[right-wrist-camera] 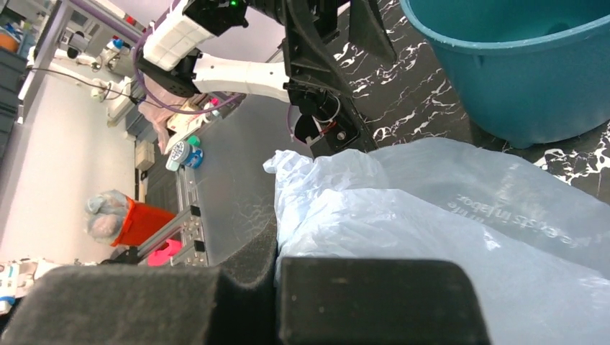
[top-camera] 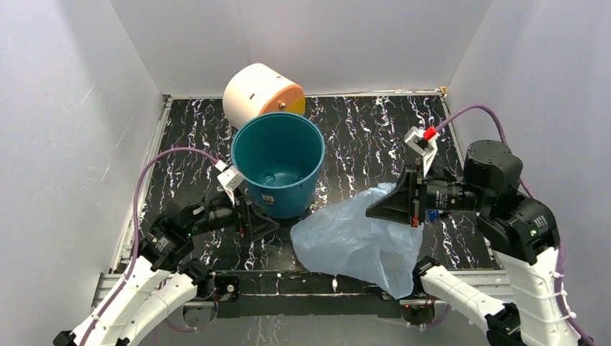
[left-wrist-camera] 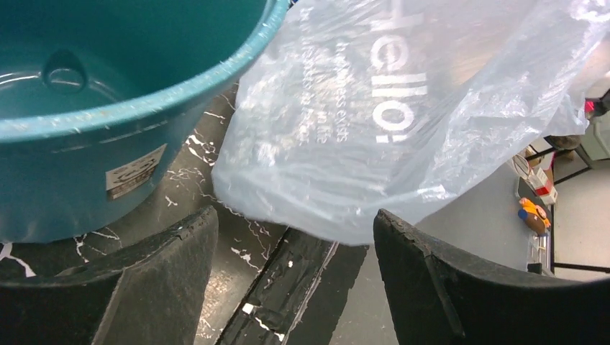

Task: Put the trash bags into the trash bin
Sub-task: Place the trash bag in the trash bin.

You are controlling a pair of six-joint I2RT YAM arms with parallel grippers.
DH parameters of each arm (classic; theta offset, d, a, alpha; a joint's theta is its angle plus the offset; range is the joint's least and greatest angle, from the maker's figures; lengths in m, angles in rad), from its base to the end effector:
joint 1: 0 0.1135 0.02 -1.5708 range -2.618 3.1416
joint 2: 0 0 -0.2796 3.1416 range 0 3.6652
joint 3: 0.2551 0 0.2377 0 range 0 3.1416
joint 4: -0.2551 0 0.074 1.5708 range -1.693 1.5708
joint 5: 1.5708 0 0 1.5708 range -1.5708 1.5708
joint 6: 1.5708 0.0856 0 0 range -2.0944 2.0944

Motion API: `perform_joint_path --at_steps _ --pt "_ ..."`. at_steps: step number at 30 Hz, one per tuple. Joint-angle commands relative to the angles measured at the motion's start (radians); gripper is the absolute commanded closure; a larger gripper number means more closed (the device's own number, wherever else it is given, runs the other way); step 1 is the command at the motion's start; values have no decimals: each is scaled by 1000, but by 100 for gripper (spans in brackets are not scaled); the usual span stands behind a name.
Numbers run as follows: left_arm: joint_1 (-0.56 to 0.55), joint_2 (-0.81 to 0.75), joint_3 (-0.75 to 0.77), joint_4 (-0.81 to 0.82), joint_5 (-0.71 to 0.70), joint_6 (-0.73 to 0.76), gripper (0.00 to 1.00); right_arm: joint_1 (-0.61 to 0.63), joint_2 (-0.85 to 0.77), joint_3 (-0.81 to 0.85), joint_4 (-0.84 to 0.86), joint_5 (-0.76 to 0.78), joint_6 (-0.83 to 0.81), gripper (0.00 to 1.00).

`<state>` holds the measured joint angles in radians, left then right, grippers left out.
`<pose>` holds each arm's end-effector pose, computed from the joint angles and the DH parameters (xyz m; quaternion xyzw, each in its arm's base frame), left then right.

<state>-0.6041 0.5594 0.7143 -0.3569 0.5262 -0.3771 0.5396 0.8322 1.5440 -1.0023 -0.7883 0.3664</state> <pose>0.0958 -0.1183 0.3269 0.2481 0.7247 -0.4654 0.4435 0.0507 0.1011 0.4774 -0.2926 0.7179 0.5183 0.3611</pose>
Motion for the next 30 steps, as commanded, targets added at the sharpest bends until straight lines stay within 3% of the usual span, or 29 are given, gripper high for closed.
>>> perform_joint_path --at_steps 1,13,20,23,30 --pt "1 -50 -53 133 92 3 24 0 15 -85 146 25 62 100" --pt "-94 35 -96 156 73 55 24 0 97 -122 130 484 106 100" --pt "-315 135 -90 186 -145 127 24 0 141 -113 126 521 91 100" --pt "-339 96 -135 257 -269 138 23 0 152 -112 125 504 79 99" --pt "-362 112 -177 339 -331 193 21 0 173 -108 128 467 69 96"
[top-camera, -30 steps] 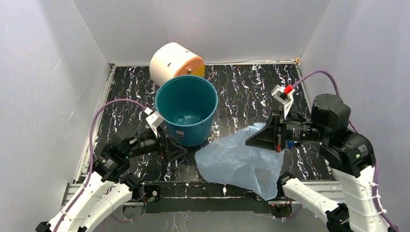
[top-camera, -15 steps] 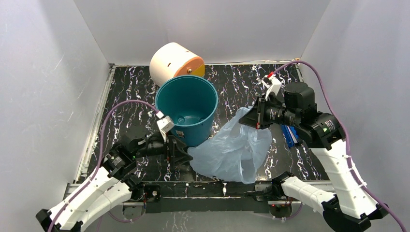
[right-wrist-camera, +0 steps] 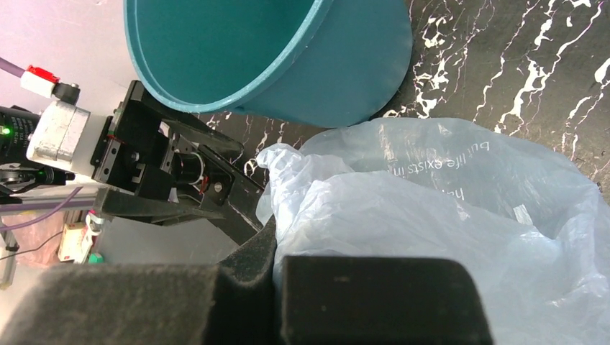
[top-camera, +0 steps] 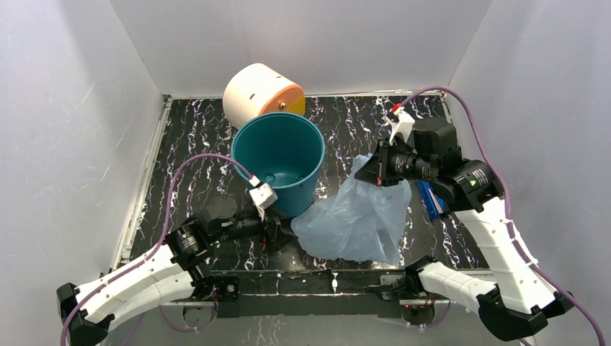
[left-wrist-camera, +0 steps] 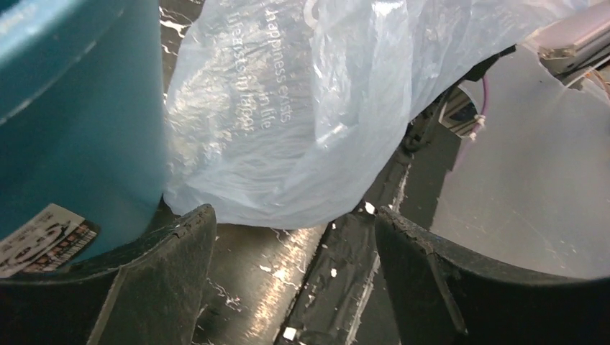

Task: Put the trash bags into the trash bin
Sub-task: Place the trash bag in the trash bin.

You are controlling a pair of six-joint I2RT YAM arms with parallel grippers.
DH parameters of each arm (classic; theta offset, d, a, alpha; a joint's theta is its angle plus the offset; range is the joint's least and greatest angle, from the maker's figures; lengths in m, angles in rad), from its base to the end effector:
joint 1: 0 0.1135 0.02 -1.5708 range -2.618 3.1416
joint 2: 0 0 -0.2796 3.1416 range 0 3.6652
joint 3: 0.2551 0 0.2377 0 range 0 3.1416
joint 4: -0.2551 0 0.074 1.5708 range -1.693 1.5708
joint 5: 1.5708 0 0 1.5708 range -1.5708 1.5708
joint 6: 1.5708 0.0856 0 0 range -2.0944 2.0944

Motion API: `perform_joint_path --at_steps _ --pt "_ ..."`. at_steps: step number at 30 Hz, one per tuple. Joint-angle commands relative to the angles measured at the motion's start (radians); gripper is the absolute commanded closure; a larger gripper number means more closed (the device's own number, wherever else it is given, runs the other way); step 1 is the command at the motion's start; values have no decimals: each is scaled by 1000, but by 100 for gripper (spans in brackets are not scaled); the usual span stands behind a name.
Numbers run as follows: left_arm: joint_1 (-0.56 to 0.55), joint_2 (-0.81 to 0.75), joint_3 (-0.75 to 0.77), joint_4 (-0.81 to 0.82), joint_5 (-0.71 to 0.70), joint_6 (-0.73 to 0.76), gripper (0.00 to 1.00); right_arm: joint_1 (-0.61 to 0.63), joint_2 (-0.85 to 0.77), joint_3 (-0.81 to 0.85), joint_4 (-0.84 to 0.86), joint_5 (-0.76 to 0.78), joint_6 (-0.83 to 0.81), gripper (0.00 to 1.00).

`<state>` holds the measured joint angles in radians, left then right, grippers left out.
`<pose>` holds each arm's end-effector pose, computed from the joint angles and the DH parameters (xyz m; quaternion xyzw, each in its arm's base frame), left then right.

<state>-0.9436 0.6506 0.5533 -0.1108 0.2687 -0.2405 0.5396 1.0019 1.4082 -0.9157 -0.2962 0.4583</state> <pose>0.0904 -0.1635 0.2879 0.3443 0.6936 -0.4347 0.4599 0.1528 0.1206 0.4191 -0.1093 0.8493 0.3513 0.3787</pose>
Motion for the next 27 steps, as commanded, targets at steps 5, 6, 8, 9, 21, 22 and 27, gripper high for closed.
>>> perform_joint_path --at_steps 5,6,8,9,21,22,27 --pt "-160 100 -28 173 -173 136 21 0 5 36 50 -19 -27 96" --pt "-193 99 -36 186 -204 155 21 0 5 35 52 -20 -29 96" --pt "-224 96 -55 217 -223 166 21 0 7 34 54 -21 -31 95" --pt "-231 97 -64 226 -217 164 21 0 9 37 54 -21 -33 95" --pt "-299 116 -210 460 -401 258 25 0 30 53 67 -42 -28 95" --pt "-300 119 -221 485 -413 271 25 0 33 56 65 -41 -29 95" --pt "-305 147 -257 532 -445 319 28 0 37 53 70 -54 -29 95"
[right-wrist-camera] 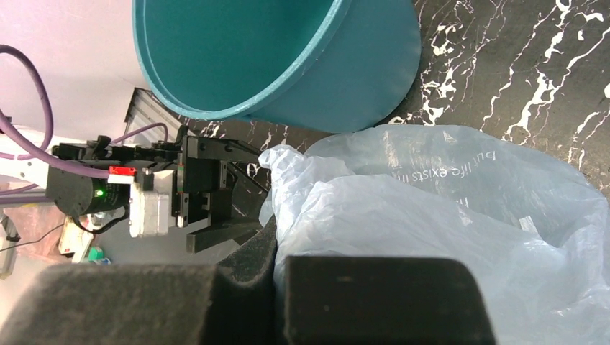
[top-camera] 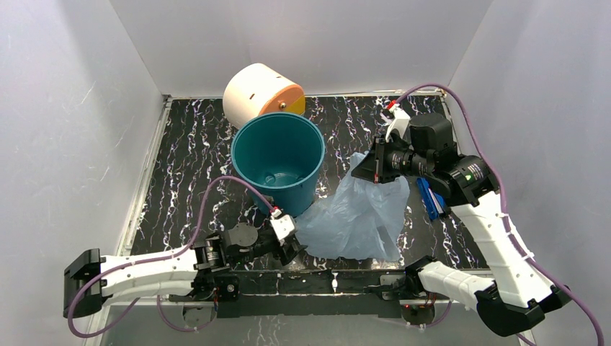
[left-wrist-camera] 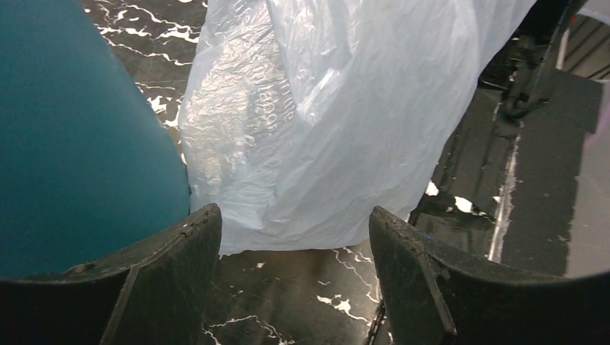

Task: Put the trash bags into the trash bin
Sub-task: Place the trash bag in the trash bin.

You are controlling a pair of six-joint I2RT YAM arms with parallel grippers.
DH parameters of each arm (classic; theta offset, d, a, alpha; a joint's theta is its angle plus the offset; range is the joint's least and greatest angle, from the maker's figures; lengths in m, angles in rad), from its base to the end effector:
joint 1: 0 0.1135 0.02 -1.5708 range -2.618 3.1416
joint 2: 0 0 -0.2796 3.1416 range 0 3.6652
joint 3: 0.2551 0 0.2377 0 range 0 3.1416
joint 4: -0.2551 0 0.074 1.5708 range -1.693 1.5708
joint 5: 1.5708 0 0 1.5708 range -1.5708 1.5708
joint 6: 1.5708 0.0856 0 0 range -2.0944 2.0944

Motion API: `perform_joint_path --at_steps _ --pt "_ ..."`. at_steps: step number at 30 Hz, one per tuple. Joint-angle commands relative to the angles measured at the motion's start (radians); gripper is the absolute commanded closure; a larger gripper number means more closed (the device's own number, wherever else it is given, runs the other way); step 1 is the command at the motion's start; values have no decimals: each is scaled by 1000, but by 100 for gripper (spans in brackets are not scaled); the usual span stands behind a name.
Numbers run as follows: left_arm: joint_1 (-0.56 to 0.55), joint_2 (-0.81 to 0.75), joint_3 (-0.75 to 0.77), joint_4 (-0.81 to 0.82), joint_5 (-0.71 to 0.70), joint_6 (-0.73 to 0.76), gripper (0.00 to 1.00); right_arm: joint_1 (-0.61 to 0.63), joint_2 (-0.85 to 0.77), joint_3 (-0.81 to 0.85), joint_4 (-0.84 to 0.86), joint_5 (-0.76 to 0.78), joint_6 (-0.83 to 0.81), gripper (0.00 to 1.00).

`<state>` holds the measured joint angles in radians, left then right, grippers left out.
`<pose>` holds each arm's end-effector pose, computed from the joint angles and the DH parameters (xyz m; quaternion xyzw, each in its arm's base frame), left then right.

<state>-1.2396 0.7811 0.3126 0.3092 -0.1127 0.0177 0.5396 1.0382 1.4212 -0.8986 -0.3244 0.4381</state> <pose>0.0776 -0.1962 0.2348 0.4173 0.6361 -0.3364 0.5550 0.1609 0.1282 0.4195 -0.1244 0.8475 0.3565 0.3731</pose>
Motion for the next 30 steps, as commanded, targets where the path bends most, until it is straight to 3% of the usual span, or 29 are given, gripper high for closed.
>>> perform_joint_path --at_steps 1,8,12,20,25,30 --pt "-11 32 -18 133 -60 63 28 0 1 38 55 -26 -7 94" --pt "-64 165 -21 256 -96 115 34 0 6 30 67 -36 -3 94" --pt "-67 190 -22 292 -115 100 61 0 4 25 72 -34 -2 94" --pt "-69 197 -7 288 -118 66 96 0 -4 8 83 -26 2 94" --pt "-69 158 92 131 -121 -11 100 0 -10 35 47 84 5 94" --pt "-69 131 288 -224 -114 -120 100 0 -31 43 44 150 6 93"
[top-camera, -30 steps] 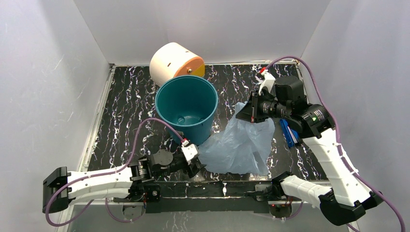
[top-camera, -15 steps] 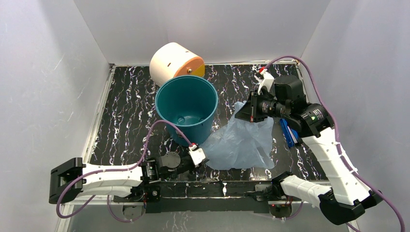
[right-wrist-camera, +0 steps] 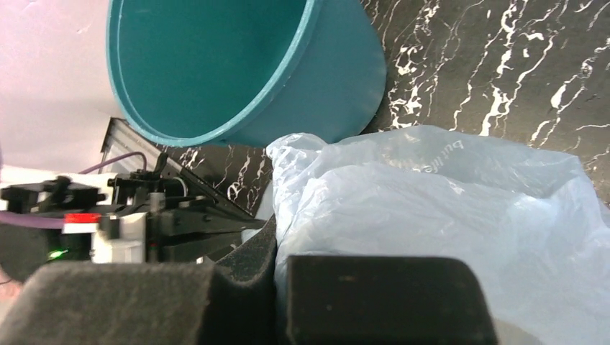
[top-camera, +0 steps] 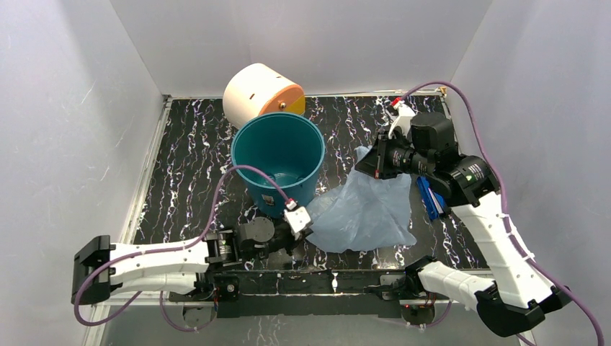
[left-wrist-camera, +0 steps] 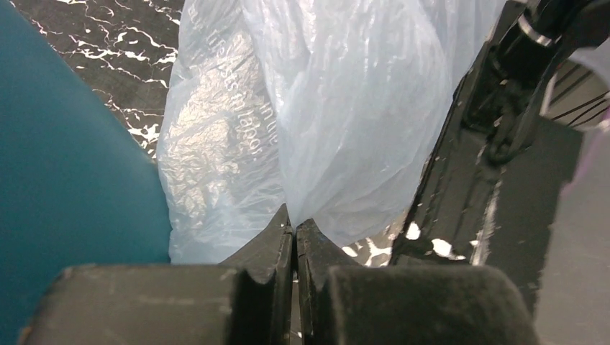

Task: Put the trash bags into the trash bin
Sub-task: Place the trash bag in the trash bin.

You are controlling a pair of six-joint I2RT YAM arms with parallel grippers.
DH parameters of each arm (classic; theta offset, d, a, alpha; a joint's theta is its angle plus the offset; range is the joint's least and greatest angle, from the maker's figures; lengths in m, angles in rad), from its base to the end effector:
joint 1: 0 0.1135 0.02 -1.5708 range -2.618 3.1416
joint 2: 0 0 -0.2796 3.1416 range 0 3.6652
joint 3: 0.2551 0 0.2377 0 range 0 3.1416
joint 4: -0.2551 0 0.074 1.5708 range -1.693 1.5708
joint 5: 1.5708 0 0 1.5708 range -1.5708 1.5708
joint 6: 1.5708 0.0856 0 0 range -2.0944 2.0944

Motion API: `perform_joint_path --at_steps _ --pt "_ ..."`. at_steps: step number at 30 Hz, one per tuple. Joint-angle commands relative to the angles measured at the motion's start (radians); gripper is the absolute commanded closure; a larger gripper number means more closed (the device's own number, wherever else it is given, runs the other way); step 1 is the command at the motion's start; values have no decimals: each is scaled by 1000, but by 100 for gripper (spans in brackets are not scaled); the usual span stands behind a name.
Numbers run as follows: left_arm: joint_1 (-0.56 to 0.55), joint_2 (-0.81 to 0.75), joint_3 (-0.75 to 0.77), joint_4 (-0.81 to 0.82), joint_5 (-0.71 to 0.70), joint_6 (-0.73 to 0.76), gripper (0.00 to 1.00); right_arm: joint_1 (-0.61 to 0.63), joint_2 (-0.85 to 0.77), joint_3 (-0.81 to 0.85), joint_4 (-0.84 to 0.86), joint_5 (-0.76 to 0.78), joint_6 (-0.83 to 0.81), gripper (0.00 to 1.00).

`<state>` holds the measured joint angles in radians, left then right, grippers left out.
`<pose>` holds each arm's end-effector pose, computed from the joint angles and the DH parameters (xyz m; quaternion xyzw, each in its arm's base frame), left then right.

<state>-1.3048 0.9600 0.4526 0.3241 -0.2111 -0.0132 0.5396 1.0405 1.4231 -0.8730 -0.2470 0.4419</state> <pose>0.0817 -0.2316 0.2545 0.4064 0.6511 -0.3253 0.5523 0.1677 0.1249 0.4223 -0.1048 0.8470 0.3337 0.4004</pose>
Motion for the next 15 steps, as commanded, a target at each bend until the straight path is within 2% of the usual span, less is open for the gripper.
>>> perform_joint_path --at_steps 1,5,10,12,15 --pt "-4 -60 180 -300 -19 -109 100 0 -34 42 19 73 3 93" --pt "-4 -108 316 -535 2 -205 100 0 -37 38 13 97 7 93" --pt "-4 -41 676 -992 104 -290 100 0 -51 7 38 141 -7 92" --pt "-4 -36 723 -1047 141 -308 100 0 -40 3 49 164 -17 92" --pt "-3 0 747 -1032 130 -313 100 0 -20 -3 37 216 -28 93"
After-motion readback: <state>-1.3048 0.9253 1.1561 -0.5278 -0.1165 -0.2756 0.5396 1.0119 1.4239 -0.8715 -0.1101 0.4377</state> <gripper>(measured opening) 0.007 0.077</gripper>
